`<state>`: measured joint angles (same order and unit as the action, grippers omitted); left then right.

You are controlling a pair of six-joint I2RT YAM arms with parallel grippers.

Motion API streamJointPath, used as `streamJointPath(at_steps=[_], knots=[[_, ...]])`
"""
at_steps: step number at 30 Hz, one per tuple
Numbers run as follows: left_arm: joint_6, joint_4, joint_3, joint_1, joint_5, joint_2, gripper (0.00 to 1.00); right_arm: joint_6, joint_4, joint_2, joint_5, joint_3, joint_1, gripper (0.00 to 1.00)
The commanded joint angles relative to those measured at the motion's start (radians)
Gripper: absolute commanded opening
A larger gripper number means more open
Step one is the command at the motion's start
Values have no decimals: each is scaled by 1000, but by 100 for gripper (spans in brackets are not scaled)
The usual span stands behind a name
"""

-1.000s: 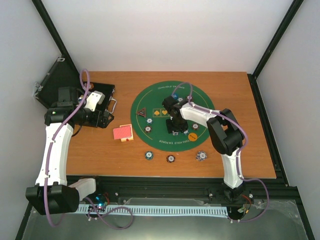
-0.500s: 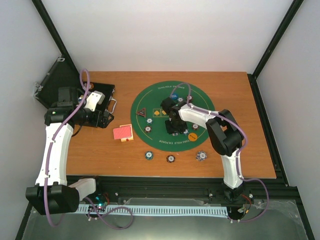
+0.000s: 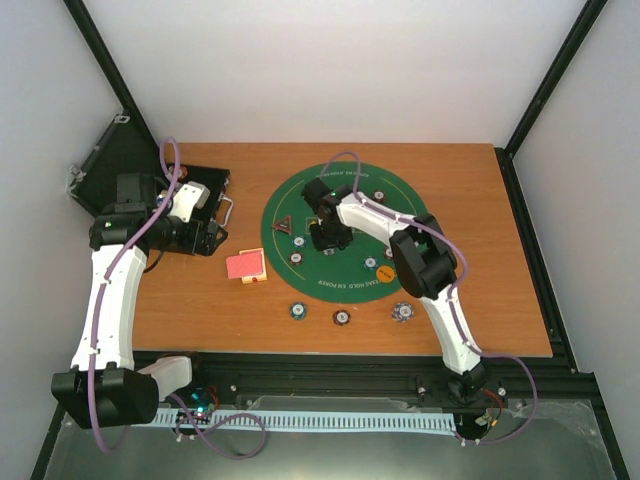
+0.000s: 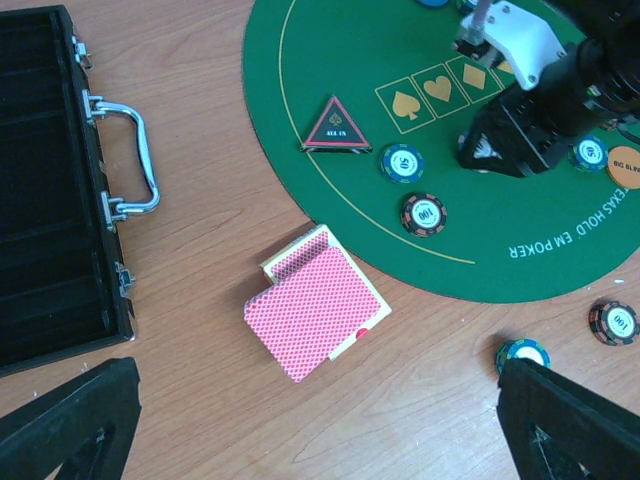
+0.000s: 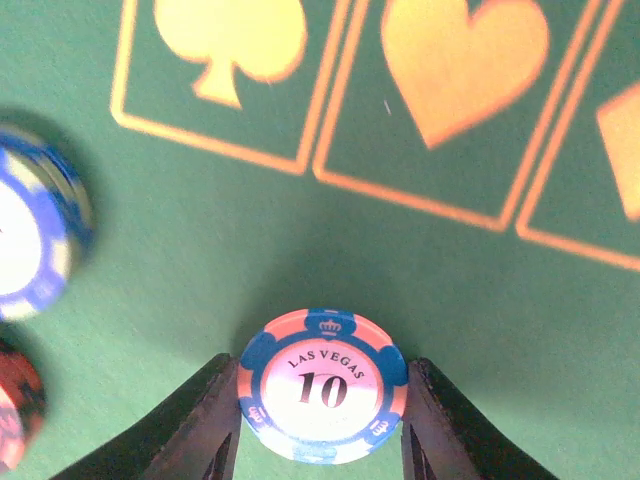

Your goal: Distribute texas hold em gaming equipment

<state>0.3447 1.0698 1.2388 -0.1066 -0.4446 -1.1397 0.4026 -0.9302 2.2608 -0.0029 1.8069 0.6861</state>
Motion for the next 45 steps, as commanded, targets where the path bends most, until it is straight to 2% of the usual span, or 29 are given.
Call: streamJointPath(at_steps=[1,18,26,35,39,45], knots=[[10,-10,44,-5,0,-8,100,-19,-54,92,-12,137,-7,31],[0,-25,48,-5,-11,-44,100,-11,-64,334,-103,562,-38,29],[-1,-26,62,-5,-6,-56,100,10,-38,353,-173,564,-31,29],[-10,-27,52,-5,-14,-51,100,58,-41,351,-156,563,-7,31],[-8,-24,53,-5,-13,-45,100,59,-47,349,-155,563,-6,48],[-10,-20,60,-5,-18,-46,100,44,-58,285,-106,576,-10,62]])
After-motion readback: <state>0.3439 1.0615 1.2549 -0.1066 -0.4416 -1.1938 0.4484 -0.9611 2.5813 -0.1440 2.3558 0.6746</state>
